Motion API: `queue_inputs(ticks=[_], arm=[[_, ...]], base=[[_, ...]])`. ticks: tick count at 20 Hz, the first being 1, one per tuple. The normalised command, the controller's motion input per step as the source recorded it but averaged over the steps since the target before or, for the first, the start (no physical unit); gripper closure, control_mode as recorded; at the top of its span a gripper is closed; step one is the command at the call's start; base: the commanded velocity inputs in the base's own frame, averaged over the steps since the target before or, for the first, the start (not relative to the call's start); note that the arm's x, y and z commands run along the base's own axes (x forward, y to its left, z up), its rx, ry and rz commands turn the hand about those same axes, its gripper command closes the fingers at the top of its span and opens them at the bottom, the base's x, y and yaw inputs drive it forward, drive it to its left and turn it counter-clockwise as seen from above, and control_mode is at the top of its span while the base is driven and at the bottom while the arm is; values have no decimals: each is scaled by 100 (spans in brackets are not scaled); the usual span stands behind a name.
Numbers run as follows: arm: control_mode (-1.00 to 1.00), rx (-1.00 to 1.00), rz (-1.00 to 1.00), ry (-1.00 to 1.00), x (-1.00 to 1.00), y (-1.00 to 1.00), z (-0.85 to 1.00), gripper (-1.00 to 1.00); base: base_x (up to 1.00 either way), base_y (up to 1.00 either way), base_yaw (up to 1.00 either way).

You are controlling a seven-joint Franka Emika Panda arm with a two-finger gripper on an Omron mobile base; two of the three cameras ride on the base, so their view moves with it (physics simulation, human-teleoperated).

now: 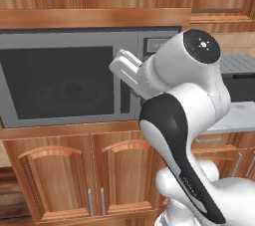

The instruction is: Pick the broccoli from the counter and place it in the microwave. Then turn on the microwave.

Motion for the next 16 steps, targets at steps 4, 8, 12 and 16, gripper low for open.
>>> queue_inputs(ticks=[4,8,12,16], arm=[[-100,0,3,12,-4,-39,-37,100],[-100,6,7,0,0,-38,-48,100],[-100,8,9,-2,0,-37,-38,100],[-100,13,11,-1,0,-35,-21,100]], base=[[0,0,0],[0,0,0],[0,0,0],[0,0,0]])
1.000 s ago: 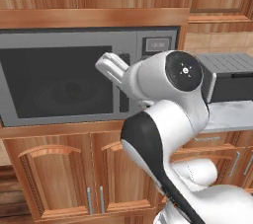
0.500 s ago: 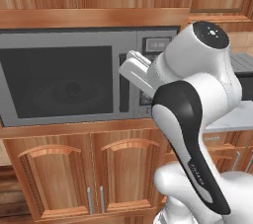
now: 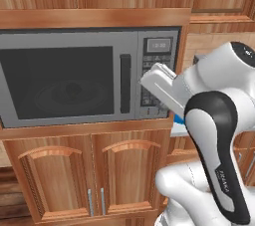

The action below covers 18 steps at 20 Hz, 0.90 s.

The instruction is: Pick the broccoli from the counter and place it in the microwave. Then turn on the microwave.

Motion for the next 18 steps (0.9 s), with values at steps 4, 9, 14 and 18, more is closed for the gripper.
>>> queue_inputs(ticks=[4,9,14,18], arm=[[-100,12,10,0,2,-31,-11,100],[-100,11,10,0,6,-29,-3,100],[-100,11,9,0,6,-23,-14,100],[-100,11,8,0,10,-17,-19,100]], base=[[0,0,0],[0,0,0],[0,0,0],[0,0,0]])
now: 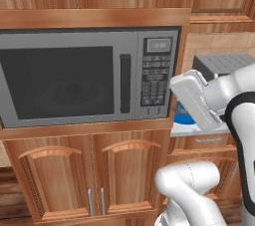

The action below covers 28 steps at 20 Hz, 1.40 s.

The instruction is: Pick the broccoli from the counter and place it in the microwave. Then turn on the microwave.

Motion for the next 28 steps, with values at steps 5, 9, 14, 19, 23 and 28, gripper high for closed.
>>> queue_inputs(ticks=[5,9,14,19,23,28], arm=[[-100,9,6,0,24,-5,-11,100],[-100,6,3,0,32,0,-5,100],[-100,4,1,0,38,0,-15,100],[-100,3,1,0,34,0,-27,100],[-100,1,1,0,28,0,-25,100],[-100,3,1,0,32,0,-14,100]], base=[[0,0,0],[0,0,0],[0,0,0],[0,0,0],[0,0,0],[0,0,0]])
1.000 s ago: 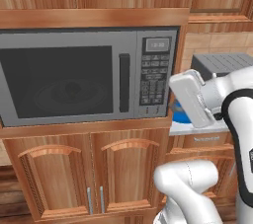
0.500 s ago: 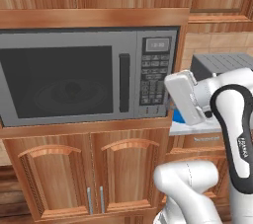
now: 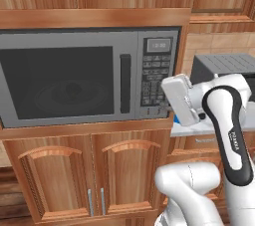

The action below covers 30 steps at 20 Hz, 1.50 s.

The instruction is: Pick the broccoli from the counter and place it in the microwave. Then turn on the microwave.

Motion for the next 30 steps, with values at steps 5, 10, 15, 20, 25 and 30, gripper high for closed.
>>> queue_inputs(ticks=[5,10,15,20,25,30], arm=[[-100,4,0,0,28,0,-10,100],[-100,2,0,0,24,0,-21,100],[-100,2,0,0,24,0,-21,100],[-100,3,0,0,28,1,-10,100],[-100,3,0,0,27,2,-10,100],[-100,2,0,0,25,5,-15,100]], base=[[0,0,0],[0,0,0],[0,0,0],[0,0,0],[0,0,0],[0,0,0]])
